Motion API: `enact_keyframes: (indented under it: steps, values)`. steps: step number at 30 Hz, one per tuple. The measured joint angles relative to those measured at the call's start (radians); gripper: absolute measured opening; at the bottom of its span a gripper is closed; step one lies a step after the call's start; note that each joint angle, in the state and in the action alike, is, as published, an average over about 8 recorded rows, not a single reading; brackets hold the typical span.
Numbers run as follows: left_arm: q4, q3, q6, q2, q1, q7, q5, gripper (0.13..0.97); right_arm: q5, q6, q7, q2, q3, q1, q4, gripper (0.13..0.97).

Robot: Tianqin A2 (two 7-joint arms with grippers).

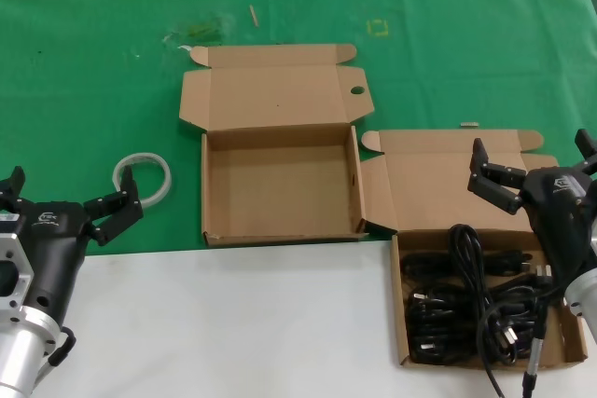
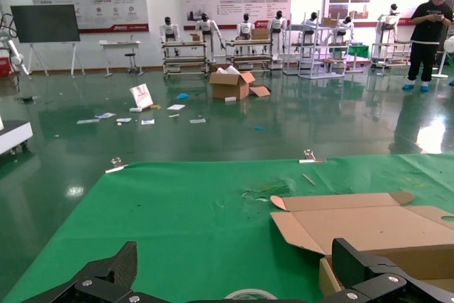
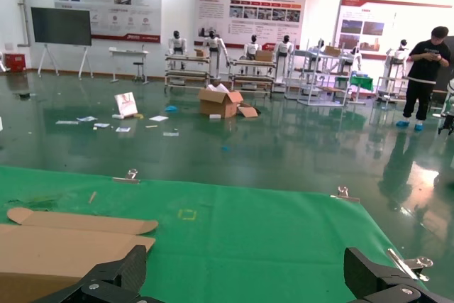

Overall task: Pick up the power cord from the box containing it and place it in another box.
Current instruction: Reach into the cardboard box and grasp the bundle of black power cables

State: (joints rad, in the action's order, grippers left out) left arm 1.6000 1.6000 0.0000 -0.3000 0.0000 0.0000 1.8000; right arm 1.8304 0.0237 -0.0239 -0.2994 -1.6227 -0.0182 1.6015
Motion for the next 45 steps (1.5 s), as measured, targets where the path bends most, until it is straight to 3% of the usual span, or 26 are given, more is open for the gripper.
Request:
enact_keyframes:
  steps: [14,23,31,38,45]
  values:
    - [0.0,0.0,0.0,0.0,0.0,0.0,0.0,0.966,0.028,0.025,-0.002,-0.034,-0.031,0.005,0.016,0.966]
    - [0.0,0.0,0.0,0.0,0.0,0.0,0.0,0.949,0.3,0.167,-0.015,-0.312,-0.241,0.049,0.137,0.966]
    - [0.0,0.0,0.0,0.0,0.0,0.0,0.0,0.894,0.429,0.182,0.002,-0.482,-0.372,0.123,0.135,0.966]
    - [0.0,0.0,0.0,0.0,0.0,0.0,0.0,0.812,0.522,0.223,-0.016,-0.48,-0.481,0.076,0.03,0.959]
    - [0.0,0.0,0.0,0.0,0.0,0.0,0.0,0.658,0.518,0.202,-0.029,-0.426,-0.515,0.031,-0.075,0.939]
